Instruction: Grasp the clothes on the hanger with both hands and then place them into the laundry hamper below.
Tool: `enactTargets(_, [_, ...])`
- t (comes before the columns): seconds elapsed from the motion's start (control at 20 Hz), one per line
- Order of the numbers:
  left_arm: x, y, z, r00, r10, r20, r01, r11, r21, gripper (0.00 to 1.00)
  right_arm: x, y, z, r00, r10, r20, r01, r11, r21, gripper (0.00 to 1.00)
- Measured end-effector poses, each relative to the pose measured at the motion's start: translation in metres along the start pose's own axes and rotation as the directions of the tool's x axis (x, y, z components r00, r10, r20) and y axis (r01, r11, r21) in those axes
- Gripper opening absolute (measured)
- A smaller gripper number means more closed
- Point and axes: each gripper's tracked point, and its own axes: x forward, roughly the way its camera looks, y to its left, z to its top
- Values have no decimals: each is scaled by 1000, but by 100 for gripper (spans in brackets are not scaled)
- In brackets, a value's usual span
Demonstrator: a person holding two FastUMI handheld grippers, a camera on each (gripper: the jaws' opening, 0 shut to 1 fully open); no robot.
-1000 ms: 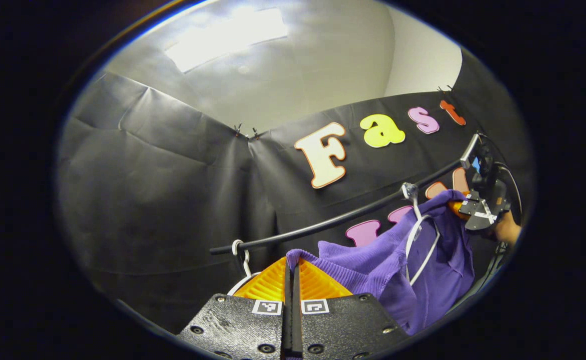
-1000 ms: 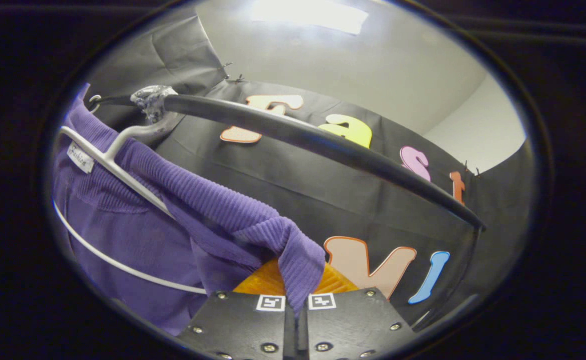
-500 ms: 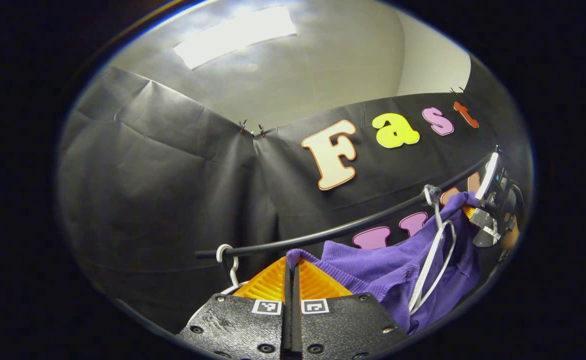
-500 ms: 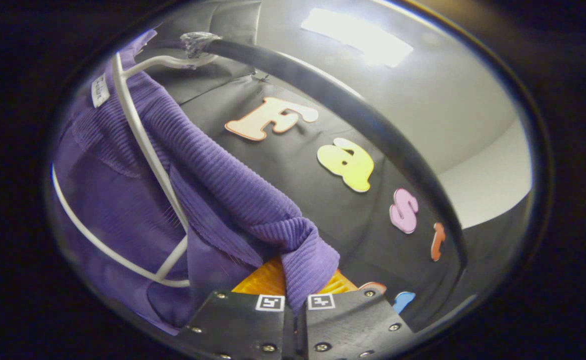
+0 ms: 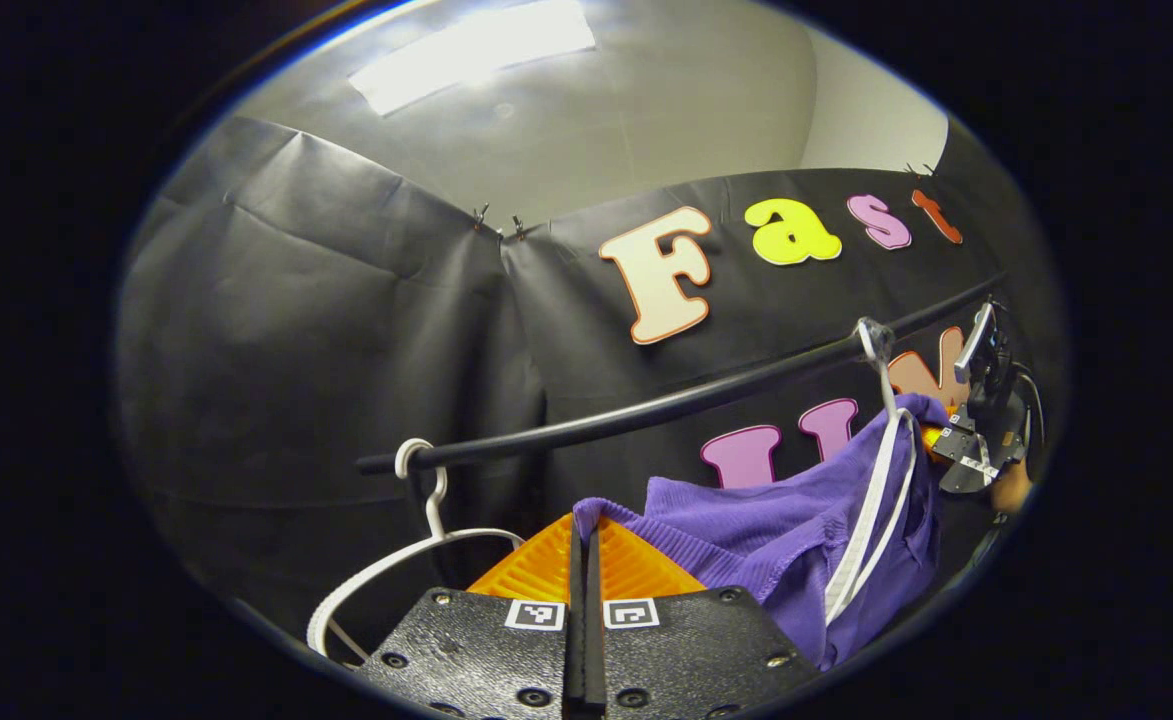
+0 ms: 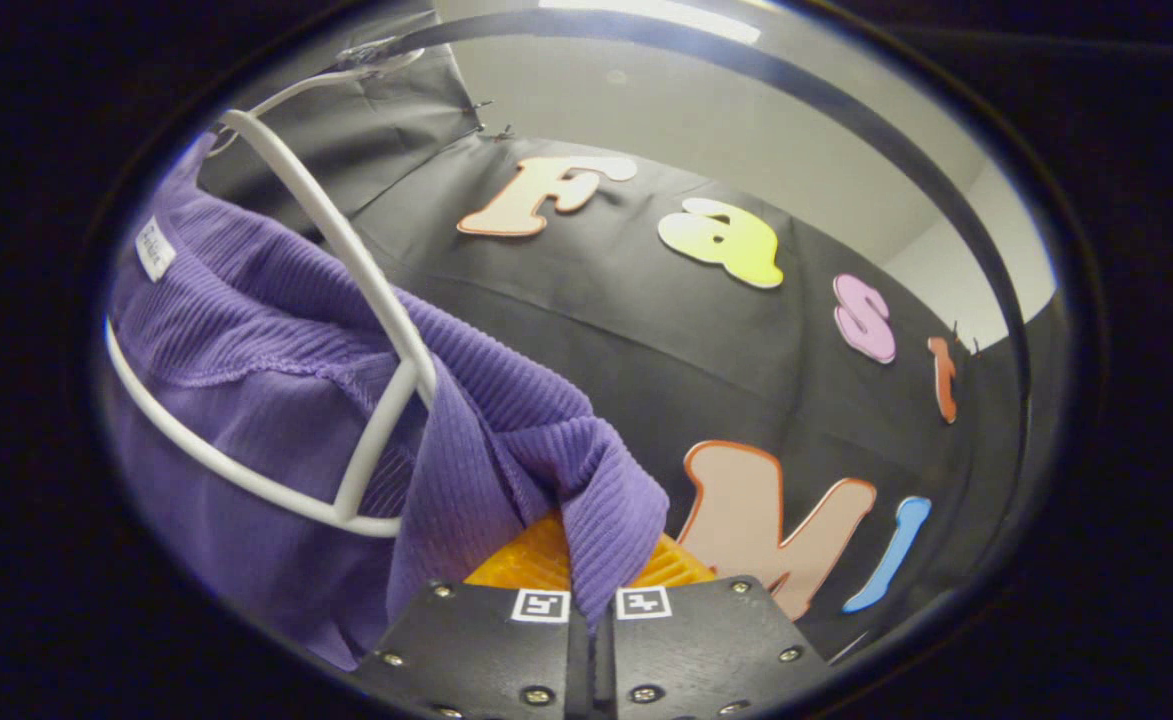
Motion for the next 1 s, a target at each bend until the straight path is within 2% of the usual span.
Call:
enactTargets(0.1, [-4,2,-12,1000,2,-18,-3,999,-43,0,-6,17,-20,996,60,-63,-47,982,182,3])
enactTargets(0.2, [-6,3,-21,1000,1,-23,-2,998,-69,0,1,25,-30,988,107,-109,-60,930,362,3])
enactTargets(0.25, [-5,3,-27,999,0,-37,-2,997,-71,0,2,30,-36,984,124,-129,-61,911,408,2])
enactTargets(0.4, [3,-5,-50,995,-31,-93,23,997,-77,0,8,37,-53,974,138,-181,-56,915,400,3])
enactTargets(0.5, [10,-8,-65,992,-37,-124,26,996,-90,2,6,41,-60,965,169,-199,-63,891,451,0])
enactTargets(0.6, [14,-12,-76,991,-33,-132,20,995,-97,0,10,39,-68,964,176,-197,-58,868,493,3])
enactTargets(0.85, [5,-23,-116,982,-48,-184,24,991,-129,0,8,60,-105,939,231,-256,-49,824,564,3])
enactTargets(0.95, [6,-27,-127,980,-50,-191,21,988,-152,0,9,62,-112,938,222,-268,-42,836,547,3])
enactTargets(1.0, [6,-32,-135,975,-59,-212,25,987,-157,0,9,64,-116,934,224,-277,-45,845,533,0])
